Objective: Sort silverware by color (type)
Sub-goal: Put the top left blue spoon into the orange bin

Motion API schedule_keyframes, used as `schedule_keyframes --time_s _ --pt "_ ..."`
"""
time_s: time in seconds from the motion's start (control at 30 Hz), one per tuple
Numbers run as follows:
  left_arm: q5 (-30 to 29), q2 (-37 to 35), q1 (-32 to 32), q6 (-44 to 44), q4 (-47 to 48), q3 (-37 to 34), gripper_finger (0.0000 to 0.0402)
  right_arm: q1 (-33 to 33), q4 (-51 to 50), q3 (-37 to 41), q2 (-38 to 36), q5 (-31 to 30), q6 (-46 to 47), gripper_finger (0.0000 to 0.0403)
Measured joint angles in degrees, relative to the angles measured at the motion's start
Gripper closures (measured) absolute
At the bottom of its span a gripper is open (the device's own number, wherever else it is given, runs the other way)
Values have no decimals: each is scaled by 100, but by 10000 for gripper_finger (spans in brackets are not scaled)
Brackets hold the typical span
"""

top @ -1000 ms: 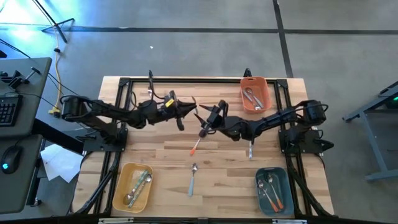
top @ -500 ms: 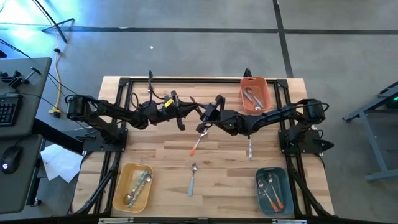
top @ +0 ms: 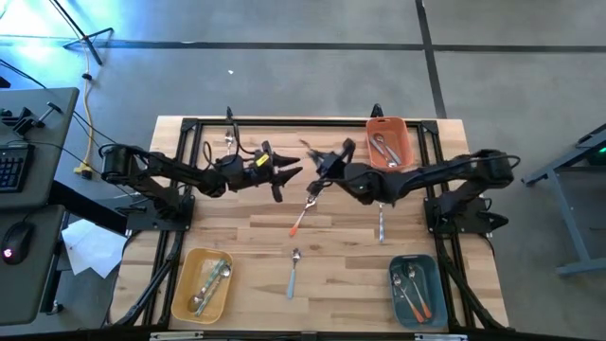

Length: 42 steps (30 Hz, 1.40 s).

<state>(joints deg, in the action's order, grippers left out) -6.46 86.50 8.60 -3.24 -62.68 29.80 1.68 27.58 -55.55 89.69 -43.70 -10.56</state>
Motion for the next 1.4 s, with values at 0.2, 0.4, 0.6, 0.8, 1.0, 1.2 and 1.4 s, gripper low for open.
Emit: schedule_keyframes --time_s 0.2,0.4,0.6,0.8,1.0,1.2,1.4 --pt "-8 0 0 46 319 -303 232 -352 -2619 -2 -1381 -583 1469 388" --pt "-9 -2 0 -77 309 -650 230 -1637 -5674 -2 -2238 -70 3492 389" --pt "-17 -2 -10 -245 301 -736 242 -3460 -6570 15 -1919 1385 3659 389" --pt "-26 -2 -28 -256 298 -736 247 -4695 -6626 17 -1133 2950 3335 389" --pt "-26 -2 -28 -219 327 -736 247 -5037 -6627 17 -421 3349 3258 389" --pt "-25 -2 -42 -223 427 -736 247 -5153 -6635 17 23 3382 3242 389" --pt "-162 -2 -39 -215 550 -736 247 -5159 -6636 17 160 3383 3106 383"
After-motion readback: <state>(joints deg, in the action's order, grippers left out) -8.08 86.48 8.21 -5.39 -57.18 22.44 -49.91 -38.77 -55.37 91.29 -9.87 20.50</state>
